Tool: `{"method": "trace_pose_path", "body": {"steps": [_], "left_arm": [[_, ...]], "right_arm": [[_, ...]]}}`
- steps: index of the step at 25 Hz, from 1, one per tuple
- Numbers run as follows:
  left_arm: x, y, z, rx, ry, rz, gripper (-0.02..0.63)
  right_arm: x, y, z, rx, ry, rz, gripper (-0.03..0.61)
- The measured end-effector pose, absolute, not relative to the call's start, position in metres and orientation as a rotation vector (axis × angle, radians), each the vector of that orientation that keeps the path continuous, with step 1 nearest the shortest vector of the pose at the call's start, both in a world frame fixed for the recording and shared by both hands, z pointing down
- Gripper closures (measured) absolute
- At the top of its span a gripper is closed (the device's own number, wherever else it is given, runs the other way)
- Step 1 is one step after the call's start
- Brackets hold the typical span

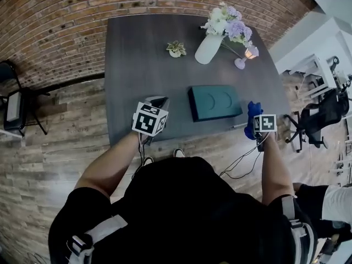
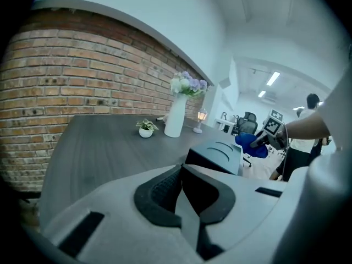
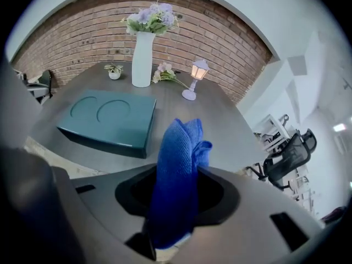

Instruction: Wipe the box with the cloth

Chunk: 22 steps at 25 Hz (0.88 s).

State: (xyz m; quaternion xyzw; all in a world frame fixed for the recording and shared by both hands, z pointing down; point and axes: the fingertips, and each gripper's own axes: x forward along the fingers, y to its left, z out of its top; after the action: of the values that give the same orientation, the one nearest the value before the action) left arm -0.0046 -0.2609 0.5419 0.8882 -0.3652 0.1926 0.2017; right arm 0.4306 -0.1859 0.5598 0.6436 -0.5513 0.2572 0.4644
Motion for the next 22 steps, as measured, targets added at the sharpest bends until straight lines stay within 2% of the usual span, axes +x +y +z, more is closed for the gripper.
{"method": "trace_pose_path", "body": {"steps": [6, 11, 13, 16, 22], "left_arm": [[-0.031, -0.268, 0.534, 2.342, -1.223, 0.458, 0.604], [-0.021, -0.259, 0.531, 2.326, -1.29, 0.445, 0.604], [-0.022, -0.254, 0.532, 2.301, -1.32, 0.453, 0.604], [-0.035, -0.25, 0.531, 2.25, -1.391, 0.447, 0.604], [-0.067, -0.234, 0.531, 2.142, -1.518, 0.454, 0.604]], "right_arm": [[0.42, -0.264, 0.547, 1.472, -1.448, 0.531, 0.428], [0.367, -0.325, 0.562, 1.303, -1.539, 0.528, 0.428], [0.317, -0.338, 0.574, 1.169, -1.604, 0.472, 0.429], [0.198, -0.339, 0.58, 0.881, -1.826, 0.354, 0.428], [0.038, -0.282, 0.558, 0.451, -2.037, 0.192, 0.428]]}}
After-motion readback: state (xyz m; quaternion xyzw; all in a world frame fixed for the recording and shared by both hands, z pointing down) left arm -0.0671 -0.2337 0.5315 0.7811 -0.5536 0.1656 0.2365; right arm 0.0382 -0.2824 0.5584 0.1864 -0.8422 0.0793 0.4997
